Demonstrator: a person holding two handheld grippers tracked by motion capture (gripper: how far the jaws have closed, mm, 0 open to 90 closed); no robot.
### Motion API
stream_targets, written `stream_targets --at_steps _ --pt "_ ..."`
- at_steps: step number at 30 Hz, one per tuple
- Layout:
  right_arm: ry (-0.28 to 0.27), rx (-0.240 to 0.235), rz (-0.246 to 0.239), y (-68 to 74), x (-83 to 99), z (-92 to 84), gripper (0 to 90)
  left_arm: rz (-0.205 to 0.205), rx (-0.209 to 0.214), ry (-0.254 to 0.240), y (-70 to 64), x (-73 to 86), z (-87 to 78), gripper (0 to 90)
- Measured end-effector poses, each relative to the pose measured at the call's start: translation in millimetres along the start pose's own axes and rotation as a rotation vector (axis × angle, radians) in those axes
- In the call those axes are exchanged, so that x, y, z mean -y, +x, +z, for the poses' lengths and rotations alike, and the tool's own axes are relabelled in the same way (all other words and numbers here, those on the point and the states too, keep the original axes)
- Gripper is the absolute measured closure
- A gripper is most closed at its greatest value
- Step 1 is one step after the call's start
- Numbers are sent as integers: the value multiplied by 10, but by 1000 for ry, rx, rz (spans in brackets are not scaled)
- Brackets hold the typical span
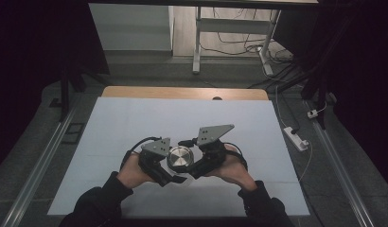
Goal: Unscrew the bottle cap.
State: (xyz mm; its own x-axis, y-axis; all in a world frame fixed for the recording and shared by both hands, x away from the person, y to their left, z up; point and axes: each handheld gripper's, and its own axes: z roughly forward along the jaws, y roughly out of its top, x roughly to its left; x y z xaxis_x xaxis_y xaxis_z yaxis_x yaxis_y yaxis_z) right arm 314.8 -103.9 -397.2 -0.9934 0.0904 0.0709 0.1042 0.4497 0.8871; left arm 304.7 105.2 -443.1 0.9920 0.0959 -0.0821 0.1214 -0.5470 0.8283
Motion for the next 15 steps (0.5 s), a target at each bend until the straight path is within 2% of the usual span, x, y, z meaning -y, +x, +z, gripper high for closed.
stream_targets --at_steps 5,7,8,9,11,13,14,15 --pt "-36 -154 -49 -30 56 -41 192 51 82 -8 -43 -8 43 155" --pt "-41 -182 -53 -46 71 -49 166 46 73 -11 -48 -14 49 155" --pt "-47 -162 -42 -48 65 -52 121 36 50 -8 -41 -19 43 155" --pt "-50 -121 -28 -55 46 -66 90 24 15 -2 -26 -18 31 155" --pt "-61 -52 23 -70 1 -108 43 -34 -82 12 23 -5 11 155" --pt "-33 40 84 -69 -40 -133 8 -85 -176 20 66 26 6 155" --pt "-10 94 107 -64 -55 -128 7 -108 -211 24 82 40 10 155" --pt "8 148 124 -47 -66 -112 6 -108 -211 24 82 40 10 155"
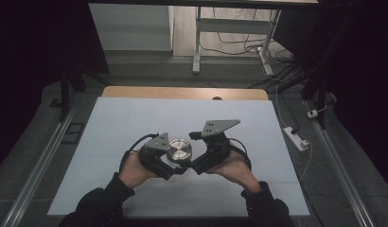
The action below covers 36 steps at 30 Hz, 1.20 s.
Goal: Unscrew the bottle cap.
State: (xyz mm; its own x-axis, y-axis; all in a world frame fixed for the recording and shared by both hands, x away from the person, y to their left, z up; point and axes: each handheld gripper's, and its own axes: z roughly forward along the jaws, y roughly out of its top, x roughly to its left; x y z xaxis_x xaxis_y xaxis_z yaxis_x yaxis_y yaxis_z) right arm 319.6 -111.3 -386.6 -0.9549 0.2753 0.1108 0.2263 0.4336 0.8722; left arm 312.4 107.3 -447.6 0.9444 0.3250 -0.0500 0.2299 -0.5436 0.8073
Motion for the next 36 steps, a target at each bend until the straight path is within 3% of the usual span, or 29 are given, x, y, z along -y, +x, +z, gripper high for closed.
stream_targets --at_steps 1,3,8,10,12,15,17,21,25,29,36 --pt "13 56 -3 25 -2 25 8 -49 -31 -11 20 19 16 155" --pt "28 135 -11 81 1 99 27 -63 -43 -16 18 16 25 155" --pt "22 197 -46 191 34 255 135 -19 -24 -4 -52 -31 27 155" --pt "20 199 -73 218 40 257 183 -16 -8 -7 -62 -41 23 155" --pt "28 171 -90 220 29 228 188 12 32 -4 -61 -46 5 155" --pt "20 64 -84 178 23 167 190 45 114 -17 -59 -48 -26 155" --pt "8 -20 -93 146 23 136 192 88 157 -11 -63 -47 -43 155" --pt "-1 -110 -103 111 24 93 195 116 195 -8 -78 -37 -40 155" --pt "-16 -133 -93 91 16 59 195 132 189 22 -82 -22 5 155" --pt "-16 -121 -93 82 12 38 195 126 179 28 -69 -13 25 155" --pt "-31 -61 -99 73 -1 -10 195 84 127 17 -8 15 -1 155"
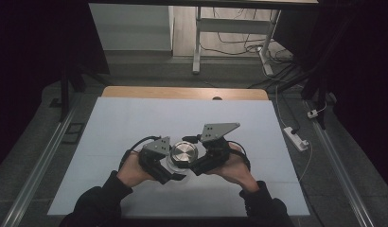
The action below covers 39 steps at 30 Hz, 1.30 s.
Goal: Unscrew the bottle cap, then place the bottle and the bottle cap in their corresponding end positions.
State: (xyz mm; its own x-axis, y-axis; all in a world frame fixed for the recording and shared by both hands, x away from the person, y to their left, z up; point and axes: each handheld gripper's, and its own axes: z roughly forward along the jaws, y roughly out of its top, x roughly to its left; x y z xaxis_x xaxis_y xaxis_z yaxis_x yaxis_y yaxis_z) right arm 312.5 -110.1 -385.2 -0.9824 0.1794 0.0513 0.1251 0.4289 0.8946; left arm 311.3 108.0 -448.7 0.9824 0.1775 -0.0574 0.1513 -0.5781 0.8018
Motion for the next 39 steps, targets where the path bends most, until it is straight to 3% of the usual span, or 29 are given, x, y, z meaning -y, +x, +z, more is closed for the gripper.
stream_targets --at_steps 6,15,23,39 --pt "-13 50 -6 18 -4 -33 195 -43 -63 -7 78 54 -31 155" --pt "-19 88 16 90 45 -54 195 -90 -137 -13 145 95 -35 155" --pt "-2 116 27 166 131 -91 195 -102 -171 -22 209 117 -55 155" --pt "13 103 21 241 270 -54 195 -130 -227 -53 321 108 -94 155"
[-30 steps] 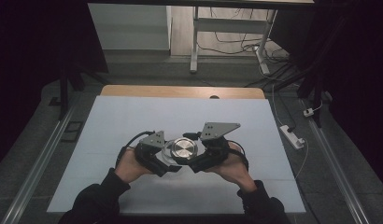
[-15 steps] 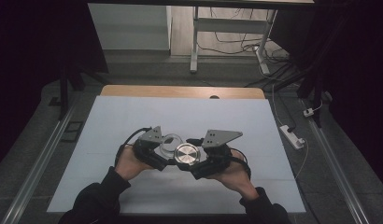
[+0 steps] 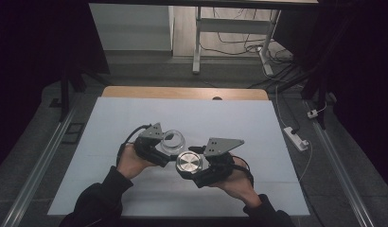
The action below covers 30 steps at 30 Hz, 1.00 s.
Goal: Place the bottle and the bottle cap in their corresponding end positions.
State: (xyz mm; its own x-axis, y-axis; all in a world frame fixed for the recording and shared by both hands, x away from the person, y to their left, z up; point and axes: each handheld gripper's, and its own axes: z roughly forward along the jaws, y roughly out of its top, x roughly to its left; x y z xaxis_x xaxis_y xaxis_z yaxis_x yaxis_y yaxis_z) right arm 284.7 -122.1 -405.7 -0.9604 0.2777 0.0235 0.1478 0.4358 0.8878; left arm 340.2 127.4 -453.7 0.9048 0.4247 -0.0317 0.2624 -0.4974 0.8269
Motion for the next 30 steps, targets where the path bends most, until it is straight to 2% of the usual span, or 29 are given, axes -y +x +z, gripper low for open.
stream_targets --at_steps 20,23,30 --pt "27 10 20 57 228 94 195 -2 -31 -19 125 -74 44 155" --pt "37 25 24 62 276 114 195 0 -35 -22 157 -108 81 155" --pt "57 26 30 77 406 182 195 3 -42 -14 220 -140 165 155"
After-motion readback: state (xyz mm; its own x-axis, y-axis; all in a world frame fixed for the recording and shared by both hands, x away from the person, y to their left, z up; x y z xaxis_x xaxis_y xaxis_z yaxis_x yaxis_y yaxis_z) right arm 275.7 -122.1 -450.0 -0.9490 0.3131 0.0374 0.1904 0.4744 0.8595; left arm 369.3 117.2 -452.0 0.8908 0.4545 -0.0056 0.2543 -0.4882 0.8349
